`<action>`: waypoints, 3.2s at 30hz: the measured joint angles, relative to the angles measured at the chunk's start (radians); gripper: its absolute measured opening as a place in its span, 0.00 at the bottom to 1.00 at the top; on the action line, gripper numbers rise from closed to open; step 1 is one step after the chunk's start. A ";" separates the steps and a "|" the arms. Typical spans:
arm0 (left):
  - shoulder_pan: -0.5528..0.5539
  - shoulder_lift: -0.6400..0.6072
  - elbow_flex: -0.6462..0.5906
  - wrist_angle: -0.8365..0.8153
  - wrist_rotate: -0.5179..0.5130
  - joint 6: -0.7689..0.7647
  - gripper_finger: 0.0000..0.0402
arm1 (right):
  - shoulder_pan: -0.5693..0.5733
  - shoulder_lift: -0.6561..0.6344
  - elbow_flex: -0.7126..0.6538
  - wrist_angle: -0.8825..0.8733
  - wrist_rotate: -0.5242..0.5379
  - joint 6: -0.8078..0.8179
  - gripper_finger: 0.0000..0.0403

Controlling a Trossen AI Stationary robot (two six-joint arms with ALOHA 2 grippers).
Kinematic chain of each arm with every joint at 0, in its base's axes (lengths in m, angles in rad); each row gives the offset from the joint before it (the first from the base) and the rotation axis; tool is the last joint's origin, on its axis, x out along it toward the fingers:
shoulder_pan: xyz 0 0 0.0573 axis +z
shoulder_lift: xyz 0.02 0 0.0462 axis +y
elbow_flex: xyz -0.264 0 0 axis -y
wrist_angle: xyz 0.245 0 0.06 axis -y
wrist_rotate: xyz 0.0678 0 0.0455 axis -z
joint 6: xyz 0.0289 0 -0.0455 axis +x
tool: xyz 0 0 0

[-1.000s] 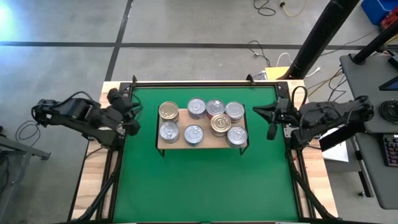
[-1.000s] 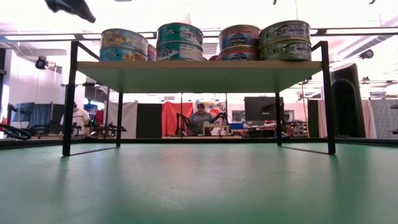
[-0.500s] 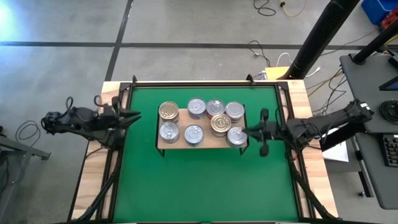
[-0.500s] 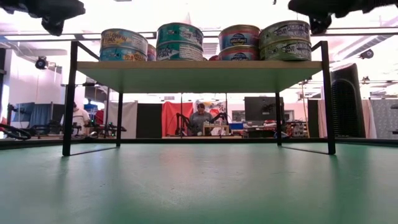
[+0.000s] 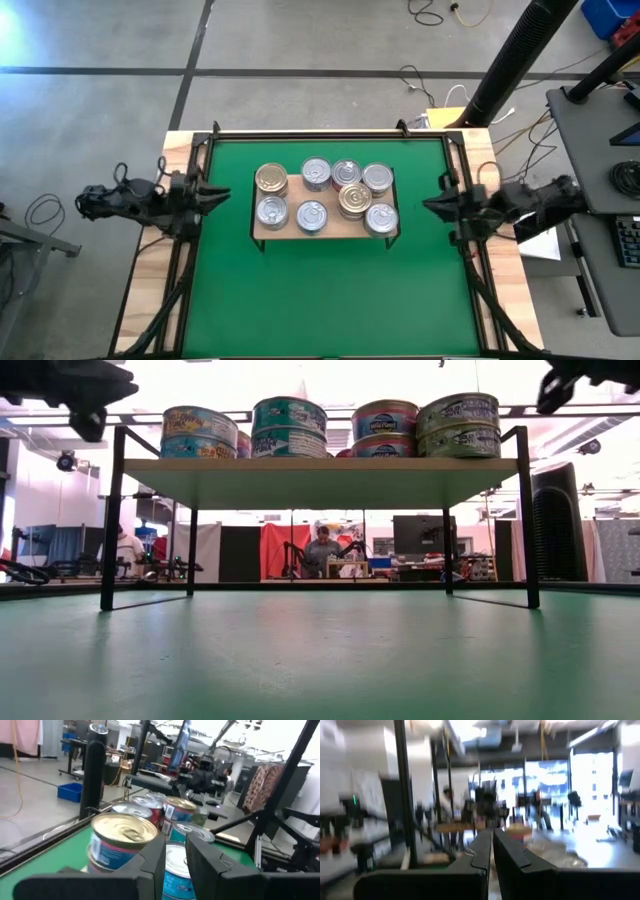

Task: Stack canned seafood by type on shelf
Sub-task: Return to Home Position

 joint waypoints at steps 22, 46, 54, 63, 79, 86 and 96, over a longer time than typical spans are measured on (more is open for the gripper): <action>0.000 -0.012 -0.320 0.350 0.124 0.113 0.15 | -0.135 -0.133 -0.249 -0.076 -0.289 0.440 0.03; 0.001 -0.008 -0.361 0.239 0.293 0.314 0.15 | -0.197 -0.176 -0.251 -0.010 -0.083 0.115 0.03; 0.001 0.031 -0.354 0.233 0.287 0.302 0.15 | -0.197 -0.160 -0.251 -0.012 -0.082 0.128 0.03; 0.001 0.049 -0.353 0.235 0.287 0.302 0.15 | -0.197 -0.160 -0.252 -0.012 -0.082 0.128 0.03; 0.001 0.052 -0.352 0.236 0.287 0.301 0.15 | -0.197 -0.160 -0.252 -0.013 -0.082 0.128 0.03; 0.001 0.052 -0.352 0.236 0.287 0.301 0.15 | -0.197 -0.160 -0.252 -0.013 -0.082 0.128 0.03; 0.001 0.052 -0.351 0.236 0.287 0.301 0.15 | -0.197 -0.160 -0.252 -0.013 -0.082 0.128 0.03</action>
